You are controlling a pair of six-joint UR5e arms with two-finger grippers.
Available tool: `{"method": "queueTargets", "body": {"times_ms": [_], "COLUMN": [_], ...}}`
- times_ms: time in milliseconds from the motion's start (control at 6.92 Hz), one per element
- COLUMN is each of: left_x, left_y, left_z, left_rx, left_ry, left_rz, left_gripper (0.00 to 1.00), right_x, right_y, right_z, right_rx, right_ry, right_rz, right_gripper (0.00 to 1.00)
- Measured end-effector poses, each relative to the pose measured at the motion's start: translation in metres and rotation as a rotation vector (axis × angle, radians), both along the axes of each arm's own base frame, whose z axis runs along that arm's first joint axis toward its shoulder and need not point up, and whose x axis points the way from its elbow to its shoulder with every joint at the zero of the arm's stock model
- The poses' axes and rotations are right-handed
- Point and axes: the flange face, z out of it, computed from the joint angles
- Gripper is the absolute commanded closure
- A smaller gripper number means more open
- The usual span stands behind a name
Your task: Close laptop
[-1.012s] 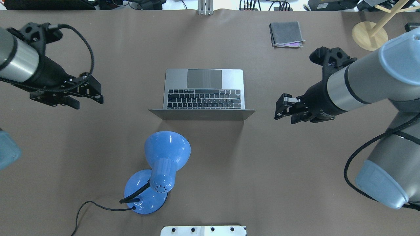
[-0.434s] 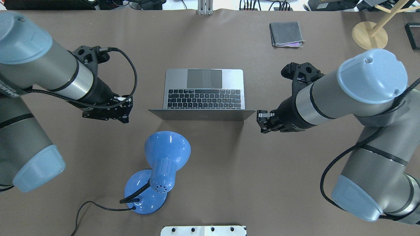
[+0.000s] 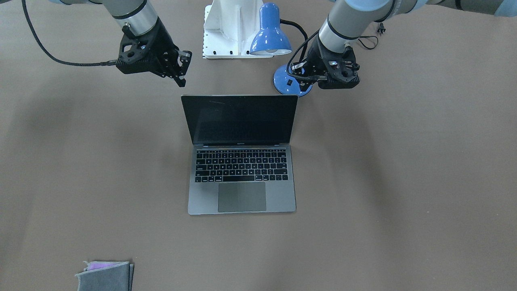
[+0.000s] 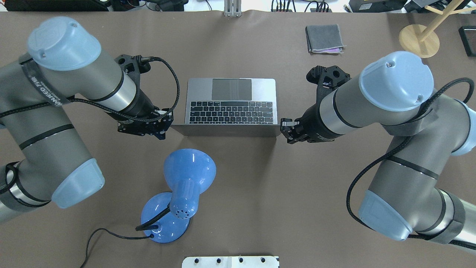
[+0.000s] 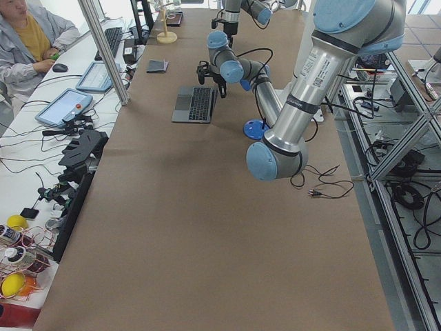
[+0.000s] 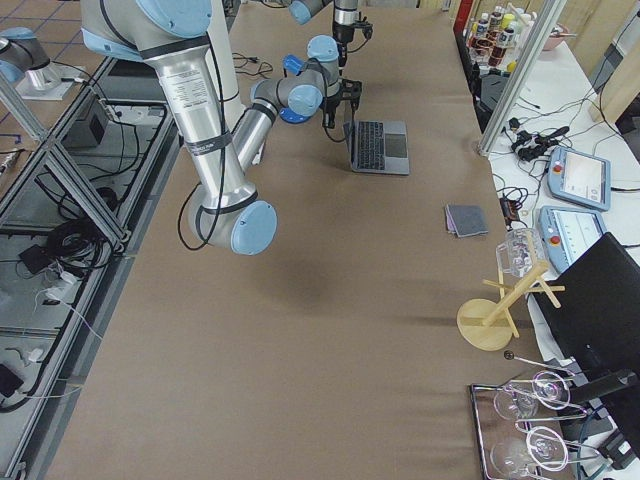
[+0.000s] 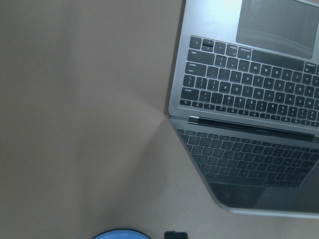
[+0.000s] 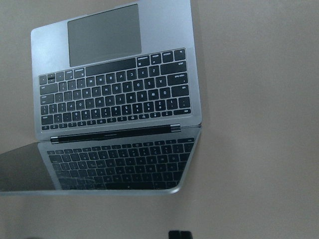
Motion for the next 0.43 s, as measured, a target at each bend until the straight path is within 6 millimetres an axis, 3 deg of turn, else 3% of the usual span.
{"method": "queueTargets", "body": {"times_ms": [434], "left_x": [0.0079], "left_y": [0.0028], "left_z": [-0.0050], "left_rx": [-0.022], "left_ry": [0.004], "left_rz": [-0.005], "left_gripper": [1.00], "right_x": [-0.0035], "right_y": [-0.0066], "right_z": [-0.0017], "right_rx": [0.002], "right_ry": [0.006], "right_rz": [0.013], "right_gripper": [1.00]}}
